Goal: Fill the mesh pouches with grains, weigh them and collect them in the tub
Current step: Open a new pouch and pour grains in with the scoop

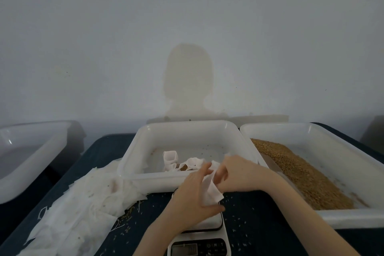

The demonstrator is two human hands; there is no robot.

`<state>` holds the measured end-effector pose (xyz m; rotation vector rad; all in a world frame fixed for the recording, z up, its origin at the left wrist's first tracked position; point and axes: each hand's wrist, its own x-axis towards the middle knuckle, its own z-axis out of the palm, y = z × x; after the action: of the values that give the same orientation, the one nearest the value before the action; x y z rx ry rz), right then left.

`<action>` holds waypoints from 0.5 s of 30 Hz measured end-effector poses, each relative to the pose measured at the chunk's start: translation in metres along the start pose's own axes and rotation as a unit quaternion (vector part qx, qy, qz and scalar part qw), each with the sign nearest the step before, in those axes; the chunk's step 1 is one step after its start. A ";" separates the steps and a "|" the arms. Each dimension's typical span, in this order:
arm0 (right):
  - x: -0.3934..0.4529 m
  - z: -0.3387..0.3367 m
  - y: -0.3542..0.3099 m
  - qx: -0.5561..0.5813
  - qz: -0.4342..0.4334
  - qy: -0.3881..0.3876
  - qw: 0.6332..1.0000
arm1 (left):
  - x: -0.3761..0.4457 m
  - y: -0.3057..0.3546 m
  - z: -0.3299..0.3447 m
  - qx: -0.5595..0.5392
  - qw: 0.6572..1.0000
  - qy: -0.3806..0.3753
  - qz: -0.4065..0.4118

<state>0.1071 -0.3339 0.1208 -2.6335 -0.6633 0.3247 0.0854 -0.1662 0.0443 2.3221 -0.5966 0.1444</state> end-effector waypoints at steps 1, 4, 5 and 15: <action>0.000 0.000 0.001 -0.001 -0.007 -0.001 1.000 | 0.001 -0.001 -0.001 -0.005 1.000 -0.005 -0.005; 0.000 0.000 0.002 -0.001 -0.026 0.002 1.000 | 0.004 -0.003 -0.003 -0.068 0.997 -0.006 -0.021; -0.001 -0.001 0.004 0.010 -0.033 -0.001 0.999 | 0.005 -0.004 -0.002 -0.083 0.996 -0.003 -0.017; -0.019 -0.008 0.043 0.160 -0.058 0.038 0.985 | 0.011 -0.004 0.004 -0.080 0.996 0.037 0.002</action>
<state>0.1107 -0.3806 0.1110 -2.2798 -0.6740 0.2707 0.0968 -0.1708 0.0422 2.1520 -0.5565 0.1768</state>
